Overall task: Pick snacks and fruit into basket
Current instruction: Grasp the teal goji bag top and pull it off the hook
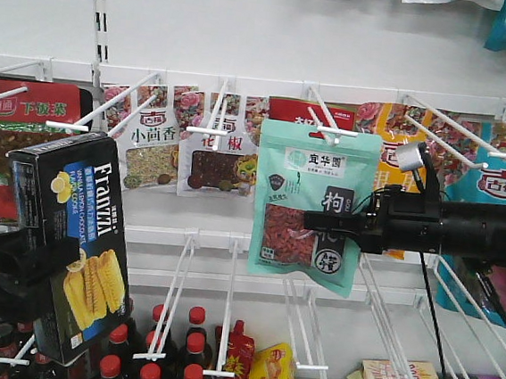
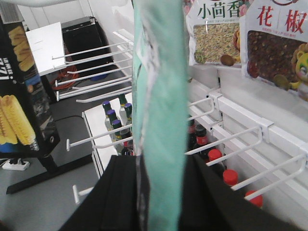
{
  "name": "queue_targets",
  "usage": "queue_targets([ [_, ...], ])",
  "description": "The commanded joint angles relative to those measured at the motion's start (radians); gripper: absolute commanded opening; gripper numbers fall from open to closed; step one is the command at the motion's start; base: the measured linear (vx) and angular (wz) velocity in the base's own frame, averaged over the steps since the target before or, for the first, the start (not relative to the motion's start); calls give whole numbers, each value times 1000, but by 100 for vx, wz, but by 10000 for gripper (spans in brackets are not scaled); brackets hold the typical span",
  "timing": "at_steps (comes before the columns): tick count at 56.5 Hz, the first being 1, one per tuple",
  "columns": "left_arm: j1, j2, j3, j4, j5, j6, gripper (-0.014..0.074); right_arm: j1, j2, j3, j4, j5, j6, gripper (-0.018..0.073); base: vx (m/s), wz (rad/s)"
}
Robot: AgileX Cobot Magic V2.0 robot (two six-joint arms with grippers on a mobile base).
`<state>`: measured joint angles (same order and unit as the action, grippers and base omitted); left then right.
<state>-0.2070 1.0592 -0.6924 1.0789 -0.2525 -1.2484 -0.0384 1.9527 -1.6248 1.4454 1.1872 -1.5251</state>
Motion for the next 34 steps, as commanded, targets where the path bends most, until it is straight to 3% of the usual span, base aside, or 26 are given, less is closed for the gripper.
queue_targets([
  [1, -3, -19, -39, -27, -53, 0, 2, -5, -104, 21, 94, 77, -5, -9, 0, 0],
  [28, -3, -19, -39, -27, -53, 0, 2, -5, -381, 286, 80, 36, -49, -9, 0, 0],
  [30, -3, -19, -39, -27, -50, 0, 2, -5, -479, 395, 80, -17, -42, -9, 0, 0],
  [34, -3, -19, -39, -26, -40, 0, 2, -5, -529, 456, 76, -42, -42, -9, 0, 0],
])
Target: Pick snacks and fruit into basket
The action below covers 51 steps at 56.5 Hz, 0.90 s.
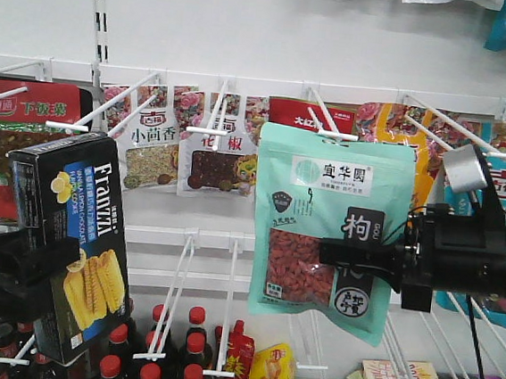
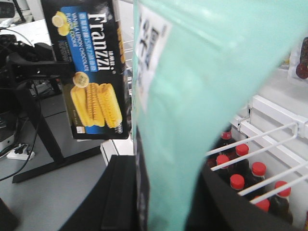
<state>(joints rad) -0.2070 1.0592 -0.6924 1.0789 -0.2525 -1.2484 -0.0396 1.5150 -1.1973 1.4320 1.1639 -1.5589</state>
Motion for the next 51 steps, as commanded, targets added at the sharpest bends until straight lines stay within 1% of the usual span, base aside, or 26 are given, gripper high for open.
queue_targets([
  [1, -3, -19, -39, -26, -35, 0, 2, -4, -110, 41, 88, -30, -8, -9, 0, 0],
  [5, -3, -19, -39, -23, -20, 0, 2, -4, -175, 94, 77, -71, -7, -9, 0, 0],
  [8, -3, -20, -39, -16, -10, 1, 2, -4, -225, 137, 56, -126, 2, -9, 0, 0],
  [11, -3, -20, -39, 3, -3, 4, 2, -4, -270, 173, 28, -190, 33, -9, 0, 0],
  [15, -3, -20, -35, 41, -4, 3, 2, -4, -348, 224, -28, -284, 84, -9, 0, 0],
  [18, -3, -20, -35, 56, -5, -2, 2, -4, -413, 261, -90, -348, 125, -9, 0, 0],
  [23, -3, -27, -35, 56, -12, -2, 2, -4, -524, 316, -203, -467, 230, -9, 0, 0],
  [24, -3, -38, -35, 56, -12, -2, 2, -4, -541, 319, -213, -484, 247, -9, 0, 0],
  [27, -4, -59, -34, 57, -10, -2, 2, -4, -602, 343, -297, -533, 310, -9, 0, 0],
  [33, -4, -130, -34, 81, 2, 0, 2, -4, -716, 375, -445, -610, 474, -9, 0, 0],
  [35, -4, -146, -34, 86, 13, -1, 2, -4, -750, 386, -492, -633, 542, -9, 0, 0],
  [36, -4, -168, -34, 87, 22, -2, 2, -4, -764, 387, -512, -636, 554, -9, 0, 0],
  [40, -4, -217, -34, 87, 45, -27, 2, -4, -822, 398, -614, -667, 680, -9, 0, 0],
  [45, -4, -287, -34, 87, 65, -70, 2, -4, -874, 397, -762, -672, 811, -9, 0, 0],
  [47, -4, -302, -34, 90, 65, -84, 2, -4, -887, 397, -807, -673, 870, -9, 0, 0],
  [51, -4, -311, -34, 104, 64, -94, 2, -4, -901, 397, -872, -672, 942, -9, 0, 0],
])
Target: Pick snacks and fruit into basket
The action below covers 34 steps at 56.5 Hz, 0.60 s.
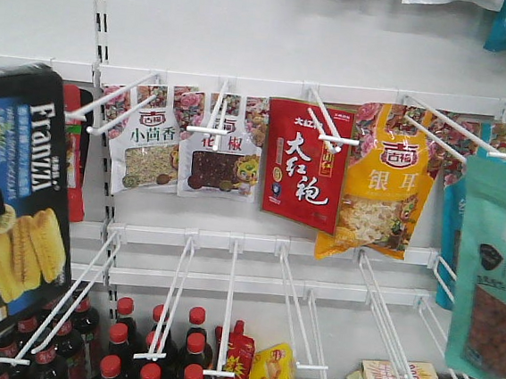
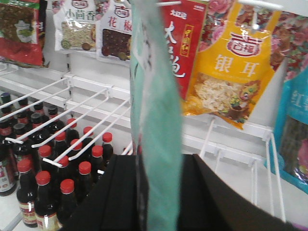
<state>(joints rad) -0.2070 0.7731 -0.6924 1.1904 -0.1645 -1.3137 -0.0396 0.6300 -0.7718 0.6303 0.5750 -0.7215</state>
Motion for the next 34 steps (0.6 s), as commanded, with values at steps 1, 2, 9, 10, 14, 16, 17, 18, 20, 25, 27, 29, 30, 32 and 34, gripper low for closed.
queue_targets([
  [1, -4, -25, -34, -2, -24, -32, 2, -4, -18, -29, -80, -82, 112, -9, 0, 0],
  [2, -4, -24, -34, 3, -24, -36, 2, -4, -20, -29, -89, -80, 121, -9, 0, 0],
  [9, -4, -20, -34, 33, -20, -84, 2, -4, -23, -29, -95, -71, 124, -9, 0, 0],
  [10, -4, -20, -34, 38, -20, -88, 2, -4, -23, -29, -95, -71, 124, -9, 0, 0],
  [14, -4, -20, -28, 80, -20, -92, 2, -4, -23, -29, -93, -76, 123, -9, 0, 0],
  [16, -4, -20, -22, 84, -20, -92, 2, -4, -23, -29, -89, -82, 123, -9, 0, 0],
  [17, -4, -20, -17, 86, -17, -92, 2, -4, -23, -29, -89, -87, 123, -9, 0, 0],
  [18, -4, -20, -14, 87, -17, -92, 2, -4, -23, -29, -89, -89, 123, -9, 0, 0],
  [20, -4, -20, -9, 87, -13, -92, 2, -4, -23, -29, -89, -95, 123, -9, 0, 0],
  [25, -4, -23, -2, 87, -21, -92, 2, -4, -23, -29, -89, -102, 123, -9, 0, 0],
  [27, -4, -23, -2, 87, -28, -92, 2, -4, -23, -29, -89, -102, 123, -9, 0, 0],
  [29, -4, -23, -2, 87, -38, -91, 2, -4, -23, -29, -89, -101, 123, -9, 0, 0],
  [30, -4, -23, -2, 87, -41, -91, 2, -4, -23, -29, -89, -101, 123, -9, 0, 0],
  [32, -4, -23, -2, 87, -49, -91, 2, -4, -23, -29, -89, -101, 123, -9, 0, 0],
  [34, -4, -23, -2, 87, -56, -91, 2, -4, -23, -29, -89, -101, 123, -9, 0, 0],
])
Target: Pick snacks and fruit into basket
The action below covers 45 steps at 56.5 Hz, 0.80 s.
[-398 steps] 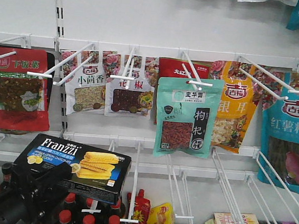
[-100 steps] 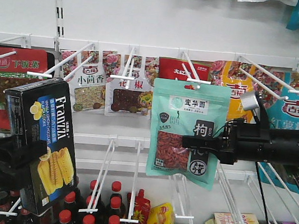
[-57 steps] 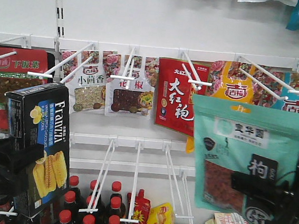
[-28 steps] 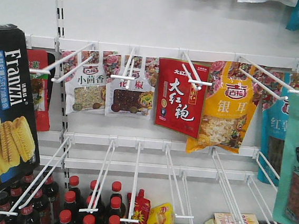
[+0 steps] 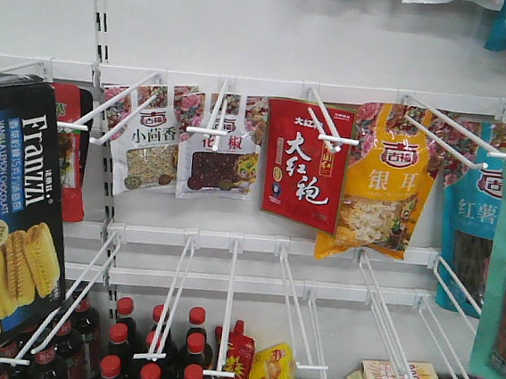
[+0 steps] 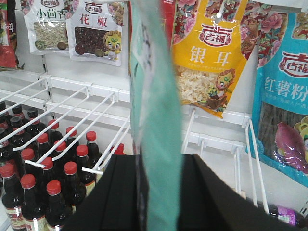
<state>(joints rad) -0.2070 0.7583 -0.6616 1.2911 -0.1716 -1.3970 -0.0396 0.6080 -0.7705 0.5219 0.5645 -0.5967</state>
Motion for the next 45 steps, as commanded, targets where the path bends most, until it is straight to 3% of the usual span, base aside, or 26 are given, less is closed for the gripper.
queue_targets([
  [1, -4, -8, -33, -13, -49, -8, 2, -4, -1, -30, 19, -90, -2, -9, 0, 0],
  [45, -4, -7, -33, -12, -62, -8, 2, -4, -1, -30, 19, -83, -2, -9, 0, 0],
])
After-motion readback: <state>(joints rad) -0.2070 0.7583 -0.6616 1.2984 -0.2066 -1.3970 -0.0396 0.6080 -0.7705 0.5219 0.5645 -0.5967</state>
